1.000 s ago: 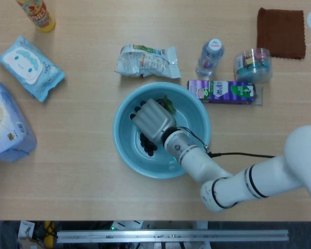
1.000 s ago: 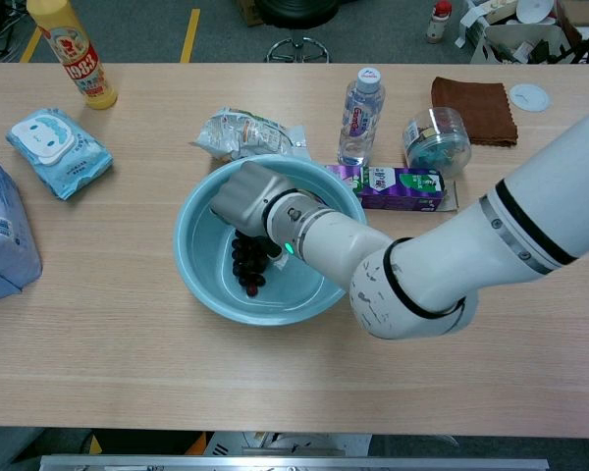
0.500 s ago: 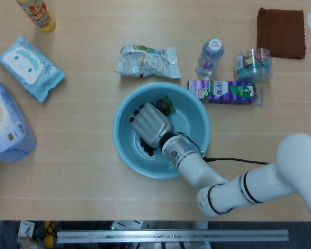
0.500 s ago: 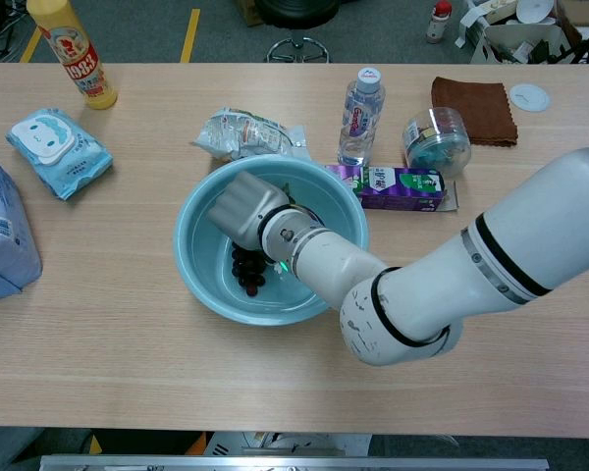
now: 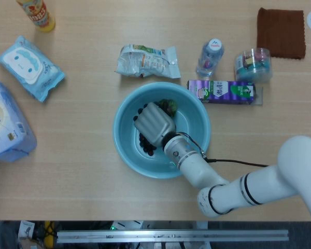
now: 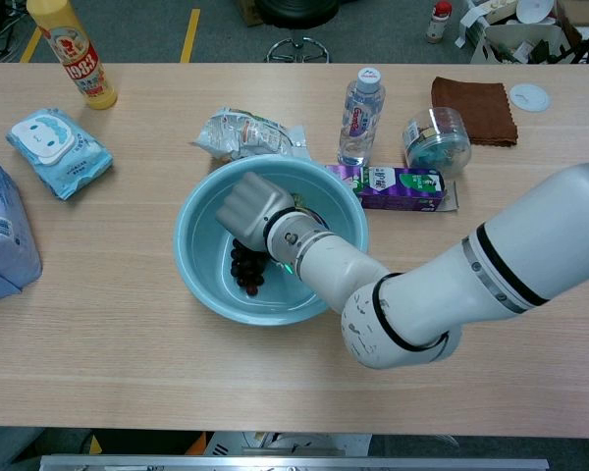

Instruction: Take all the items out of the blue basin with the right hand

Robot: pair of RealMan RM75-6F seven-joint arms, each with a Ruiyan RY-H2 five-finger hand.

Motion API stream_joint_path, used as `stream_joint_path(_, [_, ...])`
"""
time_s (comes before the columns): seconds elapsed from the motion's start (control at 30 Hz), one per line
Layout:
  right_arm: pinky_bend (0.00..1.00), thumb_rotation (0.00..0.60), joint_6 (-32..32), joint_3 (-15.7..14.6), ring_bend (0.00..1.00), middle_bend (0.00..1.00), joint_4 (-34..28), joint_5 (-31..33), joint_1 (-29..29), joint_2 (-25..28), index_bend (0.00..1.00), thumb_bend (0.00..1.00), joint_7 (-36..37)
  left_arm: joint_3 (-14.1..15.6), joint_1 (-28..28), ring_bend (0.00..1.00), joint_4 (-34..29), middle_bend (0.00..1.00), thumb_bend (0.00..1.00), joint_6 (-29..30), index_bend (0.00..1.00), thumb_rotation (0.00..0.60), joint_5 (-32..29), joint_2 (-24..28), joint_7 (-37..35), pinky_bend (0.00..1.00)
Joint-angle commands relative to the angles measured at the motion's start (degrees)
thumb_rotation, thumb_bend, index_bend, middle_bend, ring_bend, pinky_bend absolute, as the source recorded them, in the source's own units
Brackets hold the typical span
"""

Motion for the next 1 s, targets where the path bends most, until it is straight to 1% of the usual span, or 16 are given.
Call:
stream_joint_path(0.03, [0.64,0.6,0.0,0.1,0.4,0.39,0.2,-0.2,-0.3,-0.2,0.38,0.25,-0.4,0.0,0.0,0.12,0.0,0.16,0.05,0.0,0.1,0.6,0.0,0.0,0.0,0.17])
stream_joint_path(0.23, [0.68,0.6,0.0,0.5,0.45,0.42,0.7,-1.0,-1.0,-0.6,0.46,0.31,-1.0,0.0,0.0,0.12,0.0,0.16,0.05,0.0,0.1,0.6,0.0,0.0,-0.1,0.17])
stream_joint_path(0.33, [0.7,0.6,0.2,0.5,0.48,0.44,1.0,-1.2,-1.3,-0.9,0.51,0.34,-1.5,0.0,0.0,0.12,0.1,0.16,0.05,-0.1,0.1,0.6,0.0,0.0,-0.2,0.17])
stream_joint_path(0.43, [0.73,0.6,0.1,0.6,0.49,0.46,1.1,-1.4,-1.7,-1.1,0.53,0.36,-1.8,0.1,0.0,0.12,0.1,0.16,0.05,-0.1,0.1,0.6,0.0,0.1,-0.3,0.17])
stream_joint_path(0.53, [0.76,0.6,0.0,0.8,0.52,0.48,0.9,-2.0,-2.2,-0.9,0.56,0.42,-1.6,0.0,0.0,0.12,0.2,0.16,0.05,-0.1,0.1,0.6,0.0,0.0,-0.4,0.17])
stream_joint_path(0.93, [0.84,0.6,0.3,2.4,0.61,0.53,-2.7,-3.6,-4.0,1.0,0.63,0.44,0.1,0.0,-0.2,0.12,-0.2,0.16,0.05,-0.2,0.1,0.6,0.1,0.1,0.0,0.17])
stream_joint_path(1.0, [0.85,0.6,0.1,2.7,0.62,0.54,-3.3,-3.8,-4.2,1.4,0.64,0.47,0.6,0.0,-0.1,0.12,-0.2,0.16,0.05,-0.1,0.1,0.6,0.1,0.1,0.0,0.17])
